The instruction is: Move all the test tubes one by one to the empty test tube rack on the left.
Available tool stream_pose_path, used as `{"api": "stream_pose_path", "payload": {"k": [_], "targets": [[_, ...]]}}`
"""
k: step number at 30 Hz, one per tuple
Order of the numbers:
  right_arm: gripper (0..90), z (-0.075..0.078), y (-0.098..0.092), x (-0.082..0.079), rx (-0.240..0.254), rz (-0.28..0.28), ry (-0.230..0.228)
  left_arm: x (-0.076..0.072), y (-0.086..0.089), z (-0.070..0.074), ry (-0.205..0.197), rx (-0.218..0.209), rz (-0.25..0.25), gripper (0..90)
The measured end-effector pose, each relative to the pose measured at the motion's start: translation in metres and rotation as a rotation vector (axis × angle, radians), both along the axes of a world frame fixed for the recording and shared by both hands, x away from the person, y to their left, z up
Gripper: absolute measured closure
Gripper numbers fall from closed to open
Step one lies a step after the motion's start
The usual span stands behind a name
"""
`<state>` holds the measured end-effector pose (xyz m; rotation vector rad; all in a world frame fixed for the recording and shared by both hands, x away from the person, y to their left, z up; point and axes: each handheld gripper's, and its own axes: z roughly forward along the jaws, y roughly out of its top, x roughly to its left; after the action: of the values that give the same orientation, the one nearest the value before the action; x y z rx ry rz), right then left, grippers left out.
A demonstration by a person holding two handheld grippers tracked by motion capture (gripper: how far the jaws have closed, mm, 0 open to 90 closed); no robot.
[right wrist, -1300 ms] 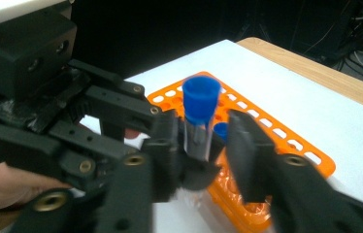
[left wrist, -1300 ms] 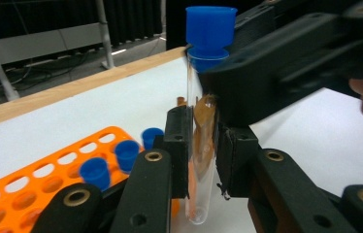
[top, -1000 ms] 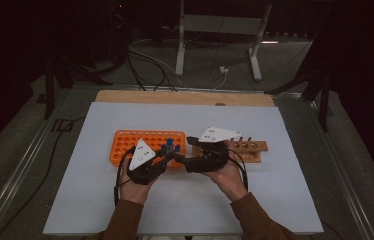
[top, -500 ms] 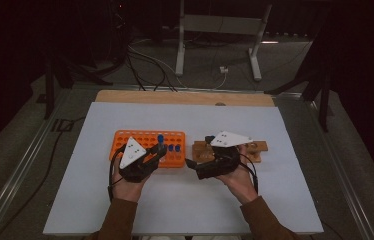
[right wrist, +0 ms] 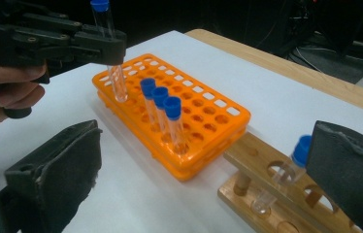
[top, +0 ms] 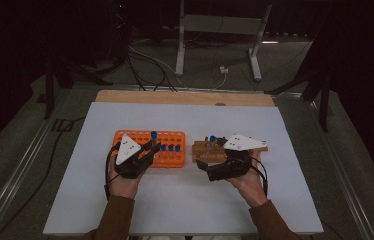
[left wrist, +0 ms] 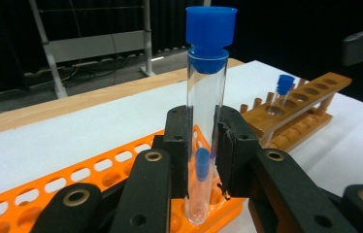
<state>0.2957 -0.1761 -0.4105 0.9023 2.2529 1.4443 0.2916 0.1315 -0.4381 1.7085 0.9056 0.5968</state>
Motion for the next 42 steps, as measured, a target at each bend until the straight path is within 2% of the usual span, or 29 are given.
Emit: {"api": "stream_pose_path", "payload": {"k": [5, 8, 21, 23, 34, 38, 42], "targets": [[0.1, -0.003, -0.009, 0.0, 0.009, -0.012, 0.005, 0.003, 0.001, -0.004, 0.004, 0.001, 0.011, 77.6], [0.1, -0.002, -0.013, 0.001, 0.017, -0.019, 0.007, 0.006, 0.0, -0.008, 0.008, 0.015, 0.018, 77.6], [0.2, 0.0, -0.03, 0.0, 0.036, -0.042, -0.002, 0.018, -0.002, -0.025, 0.043, 0.006, 0.057, 77.6], [0.2, 0.0, -0.03, 0.0, 0.037, -0.043, -0.002, 0.02, -0.004, -0.029, 0.051, 0.025, 0.059, 77.6], [0.2, -0.002, -0.03, 0.0, 0.035, -0.036, 0.004, 0.023, -0.006, -0.044, 0.094, 0.053, 0.053, 77.6], [0.2, -0.003, -0.028, 0.0, 0.032, -0.027, 0.003, 0.025, -0.007, -0.051, 0.139, 0.098, 0.042, 77.6], [0.2, -0.004, -0.026, -0.001, 0.022, -0.014, 0.005, 0.025, -0.008, -0.054, 0.153, 0.121, 0.041, 77.9]]}}
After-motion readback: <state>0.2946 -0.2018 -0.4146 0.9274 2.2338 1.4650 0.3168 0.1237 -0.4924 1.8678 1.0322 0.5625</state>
